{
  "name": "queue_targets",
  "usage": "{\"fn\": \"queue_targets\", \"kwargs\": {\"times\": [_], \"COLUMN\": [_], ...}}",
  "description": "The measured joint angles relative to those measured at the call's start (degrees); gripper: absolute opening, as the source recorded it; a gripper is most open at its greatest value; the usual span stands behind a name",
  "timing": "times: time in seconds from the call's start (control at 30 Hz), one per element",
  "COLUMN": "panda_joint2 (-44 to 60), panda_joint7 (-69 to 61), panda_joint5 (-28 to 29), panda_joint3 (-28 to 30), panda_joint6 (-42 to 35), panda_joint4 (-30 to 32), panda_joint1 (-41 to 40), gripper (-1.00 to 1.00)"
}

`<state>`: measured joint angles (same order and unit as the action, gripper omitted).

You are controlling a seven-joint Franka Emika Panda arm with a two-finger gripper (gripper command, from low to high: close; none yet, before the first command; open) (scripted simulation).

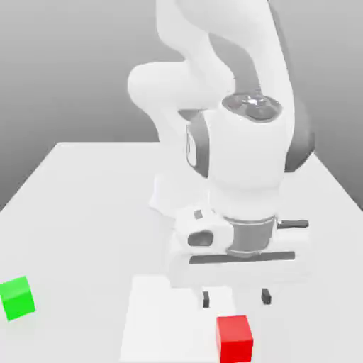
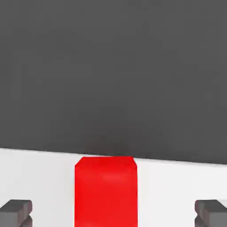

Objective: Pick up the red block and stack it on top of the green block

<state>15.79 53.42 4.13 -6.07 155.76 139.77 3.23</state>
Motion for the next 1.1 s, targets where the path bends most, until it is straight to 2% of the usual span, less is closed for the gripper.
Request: {"fn": "queue_targets", "kwargs": {"times": [0.07, 0.1, 0.33, 0.5, 0.97, 1.1], "panda_joint2": [4.2, 6.2, 6.7, -1.6, -6.9, 0.4], "panda_joint7": [0.7, 1.0, 1.1, -0.4, 0.4, -3.0], "panda_joint5": [0.9, 1.3, 1.5, -0.8, -8.3, -14.0], "panda_joint3": [0.8, 1.2, 1.3, 0.5, 20.8, 20.9], "panda_joint6": [3.3, 5.0, 5.4, -1.6, -6.5, -0.7], "panda_joint4": [-0.6, -0.9, -0.9, 0.4, 0.9, -0.1], "panda_joint1": [0.6, 1.0, 1.1, -0.5, -22.2, -26.5], "gripper": [0.0, -1.0, -1.0, -1.0, -1.0, -1.0]}}
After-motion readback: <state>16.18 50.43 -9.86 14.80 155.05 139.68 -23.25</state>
